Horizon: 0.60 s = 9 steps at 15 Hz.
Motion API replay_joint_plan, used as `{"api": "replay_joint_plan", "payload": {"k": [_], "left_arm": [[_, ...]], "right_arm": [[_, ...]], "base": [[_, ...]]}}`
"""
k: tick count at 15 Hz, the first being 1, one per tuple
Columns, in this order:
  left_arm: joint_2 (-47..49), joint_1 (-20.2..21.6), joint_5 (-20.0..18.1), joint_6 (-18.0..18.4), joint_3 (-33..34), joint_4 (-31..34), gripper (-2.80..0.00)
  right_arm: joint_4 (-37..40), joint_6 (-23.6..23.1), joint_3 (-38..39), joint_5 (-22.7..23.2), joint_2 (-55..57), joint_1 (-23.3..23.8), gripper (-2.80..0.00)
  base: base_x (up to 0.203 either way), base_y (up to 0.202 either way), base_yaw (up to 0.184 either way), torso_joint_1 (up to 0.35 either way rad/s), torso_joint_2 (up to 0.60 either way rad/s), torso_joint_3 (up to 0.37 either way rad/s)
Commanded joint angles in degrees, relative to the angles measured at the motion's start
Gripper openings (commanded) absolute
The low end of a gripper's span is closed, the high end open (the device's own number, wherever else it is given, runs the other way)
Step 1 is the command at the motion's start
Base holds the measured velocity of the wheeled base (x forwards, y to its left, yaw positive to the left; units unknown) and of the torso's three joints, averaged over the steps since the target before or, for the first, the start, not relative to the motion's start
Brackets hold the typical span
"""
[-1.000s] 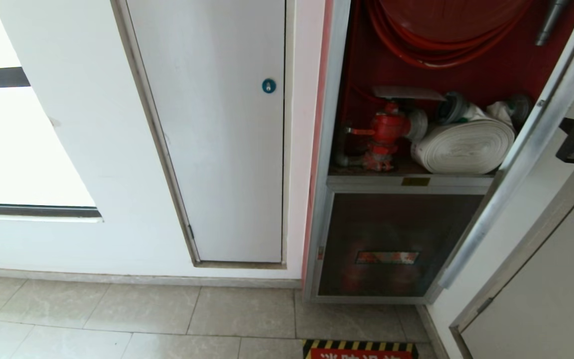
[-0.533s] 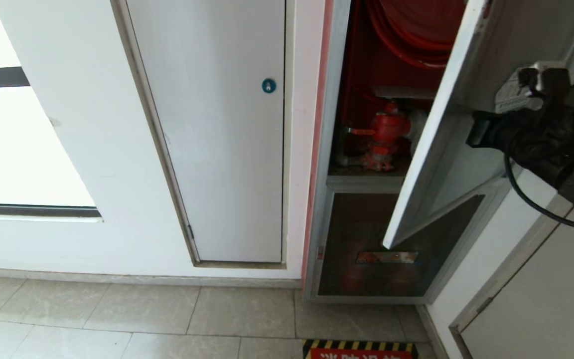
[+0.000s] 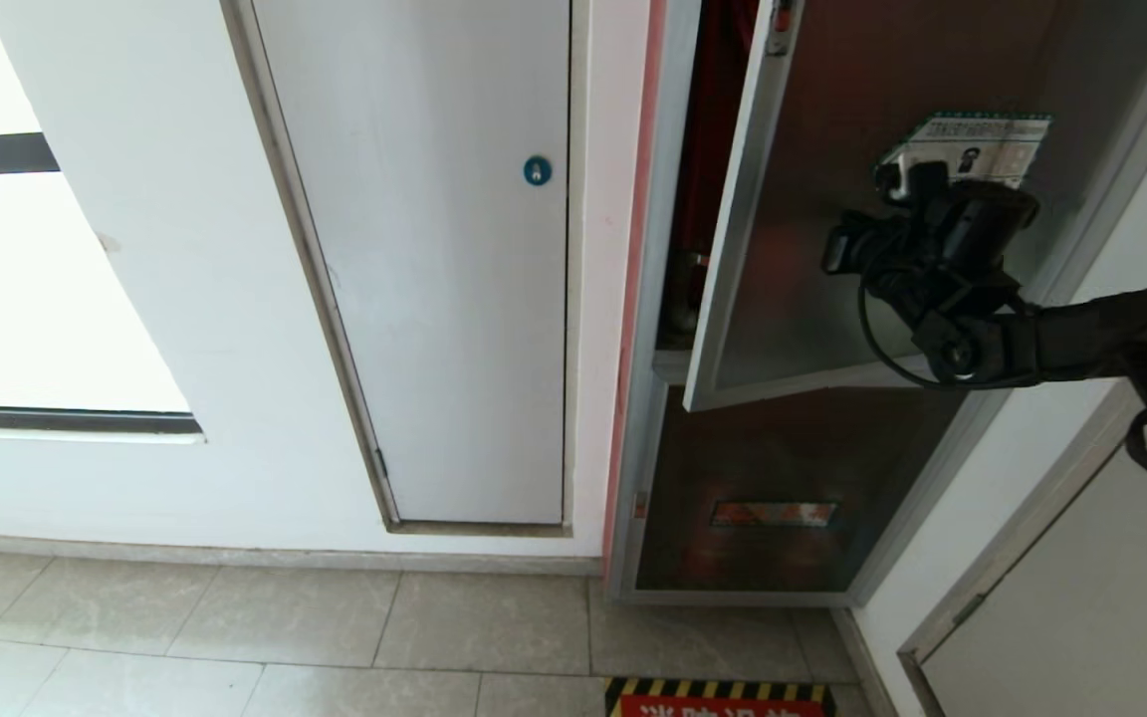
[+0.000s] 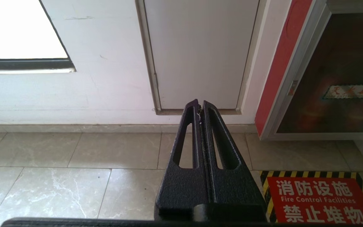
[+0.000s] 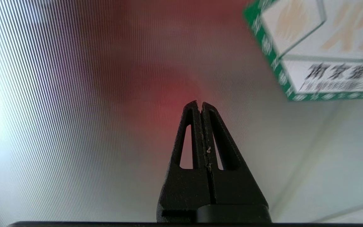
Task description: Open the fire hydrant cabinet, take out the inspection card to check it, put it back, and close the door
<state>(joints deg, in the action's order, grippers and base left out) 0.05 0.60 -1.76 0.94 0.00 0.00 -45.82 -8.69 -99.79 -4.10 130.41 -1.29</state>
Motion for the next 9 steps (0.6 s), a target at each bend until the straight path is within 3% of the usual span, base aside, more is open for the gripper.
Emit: {"api": "replay_joint_plan", "payload": {"k": [1, 6, 9], "left_arm": [[0.04, 0.02, 0.0, 0.03, 0.04, 0.0, -2.8], [0.04, 0.02, 0.0, 0.03, 0.01, -0.05, -2.8], [0.04, 0.02, 0.0, 0.03, 0.0, 0.0, -2.8]], "right_arm": [[2.64, -1.05, -7.2, -0.95, 7.39, -0.27, -2.8], [4.82, -1.24, -4.94, -2.09, 2.11, -0.27, -2.8], [4.66, -1.19, 5.45, -2.27, -6.98, -0.4, -2.8]], "base": [[0.0, 0.0, 0.0, 0.0, 0.0, 0.0], [0.0, 0.0, 0.0, 0.0, 0.0, 0.0], [0.0, 0.0, 0.0, 0.0, 0.0, 0.0]]}}
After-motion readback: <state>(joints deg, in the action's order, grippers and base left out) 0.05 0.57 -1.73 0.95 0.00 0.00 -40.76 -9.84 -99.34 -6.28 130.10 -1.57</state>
